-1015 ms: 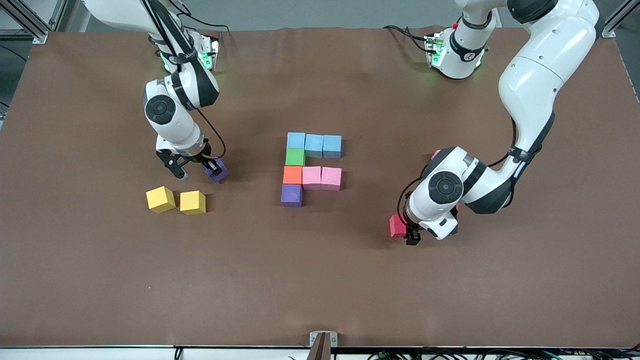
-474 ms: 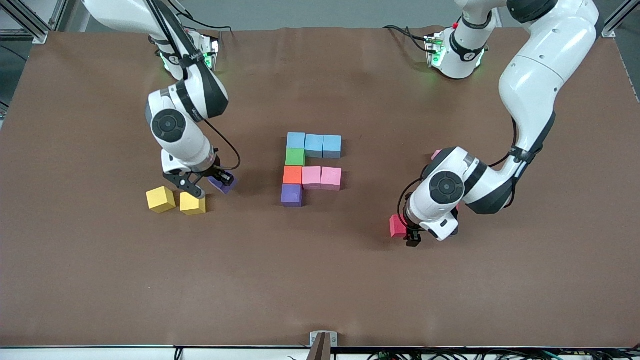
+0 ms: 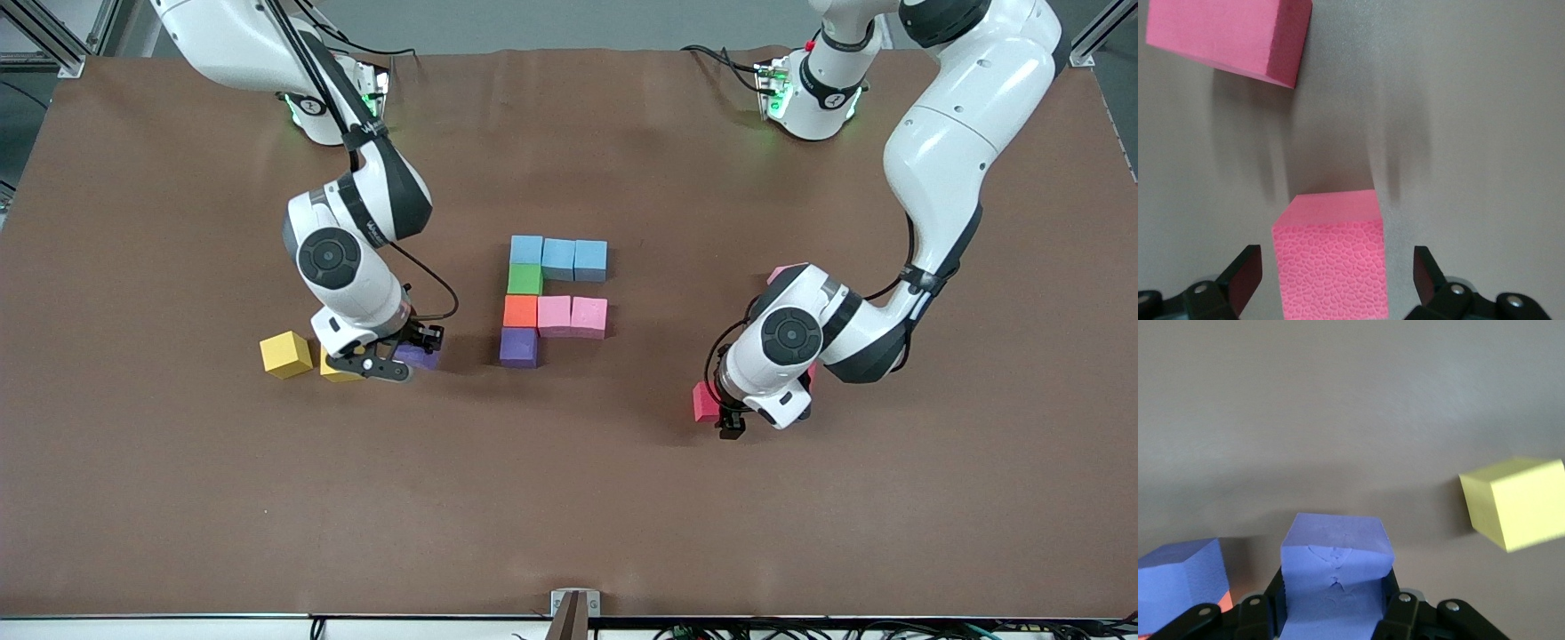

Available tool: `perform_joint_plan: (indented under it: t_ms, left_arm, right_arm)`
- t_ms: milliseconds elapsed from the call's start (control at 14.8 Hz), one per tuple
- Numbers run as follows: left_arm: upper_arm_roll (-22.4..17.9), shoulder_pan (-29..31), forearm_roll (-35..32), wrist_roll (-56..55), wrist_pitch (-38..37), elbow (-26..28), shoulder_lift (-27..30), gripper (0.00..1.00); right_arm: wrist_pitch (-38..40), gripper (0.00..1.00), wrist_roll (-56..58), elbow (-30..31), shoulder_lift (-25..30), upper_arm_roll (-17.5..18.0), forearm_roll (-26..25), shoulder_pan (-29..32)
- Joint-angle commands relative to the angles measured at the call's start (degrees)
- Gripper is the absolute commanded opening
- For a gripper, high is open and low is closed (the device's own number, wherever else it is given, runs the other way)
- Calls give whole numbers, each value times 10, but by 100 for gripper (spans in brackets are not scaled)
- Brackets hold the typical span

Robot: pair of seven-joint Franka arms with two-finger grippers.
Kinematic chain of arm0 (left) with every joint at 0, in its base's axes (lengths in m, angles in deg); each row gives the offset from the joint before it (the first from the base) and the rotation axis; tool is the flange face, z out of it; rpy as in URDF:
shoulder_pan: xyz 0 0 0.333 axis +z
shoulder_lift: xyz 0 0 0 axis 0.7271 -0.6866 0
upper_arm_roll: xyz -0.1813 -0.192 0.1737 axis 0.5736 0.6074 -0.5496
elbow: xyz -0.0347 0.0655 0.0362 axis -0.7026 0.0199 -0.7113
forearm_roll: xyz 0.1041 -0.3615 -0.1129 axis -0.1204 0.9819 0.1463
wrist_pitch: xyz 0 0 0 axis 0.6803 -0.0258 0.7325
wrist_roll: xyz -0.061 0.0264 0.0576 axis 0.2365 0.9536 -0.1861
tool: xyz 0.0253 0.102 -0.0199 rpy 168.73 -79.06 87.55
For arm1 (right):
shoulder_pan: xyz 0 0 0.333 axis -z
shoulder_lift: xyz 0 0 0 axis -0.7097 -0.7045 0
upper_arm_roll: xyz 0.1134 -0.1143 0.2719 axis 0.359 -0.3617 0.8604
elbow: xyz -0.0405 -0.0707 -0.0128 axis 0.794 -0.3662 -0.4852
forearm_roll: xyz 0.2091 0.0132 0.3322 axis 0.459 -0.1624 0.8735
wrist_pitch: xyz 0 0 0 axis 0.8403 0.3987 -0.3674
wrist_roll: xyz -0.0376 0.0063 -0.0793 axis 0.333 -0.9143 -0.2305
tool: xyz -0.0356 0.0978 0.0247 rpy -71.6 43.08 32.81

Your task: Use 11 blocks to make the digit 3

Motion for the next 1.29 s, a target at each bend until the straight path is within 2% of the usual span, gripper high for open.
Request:
perform_joint_plan:
  t_ms: [0, 338, 474, 541, 744, 1015, 1083, 1218]
  left_arm:
    - [-18, -15, -4, -3, 9, -2, -3, 100]
    - [-24, -20, -5, -3, 23, -1, -5, 100]
    - [-29, -21, -5, -3, 24, -1, -5, 100]
    - [-29, -20, -5, -1, 24, -1, -5, 95]
    - [-30, -20, -5, 0, 24, -1, -5, 63]
    - [-30, -16, 2, -2, 24, -2, 1, 34]
    - [-29, -16, 3, -3, 21, -3, 3, 31]
    - [-29, -16, 3, -3, 18, -18, 6, 29]
  right_arm:
    - [39, 0, 46, -99, -64, 0, 1, -17]
    - [84, 0, 69, -230, -147, -1, -12, -40]
    - [84, 0, 70, -252, -165, 0, -11, -49]
    - [83, 0, 70, -259, -173, 0, -11, -51]
    - [83, 0, 58, -286, -201, -1, -10, -67]
    - [85, 0, 26, -343, -242, 0, -9, -73]
    - [85, 0, 26, -350, -248, 0, -9, -73]
    - [85, 0, 25, -357, -255, 1, -9, -73]
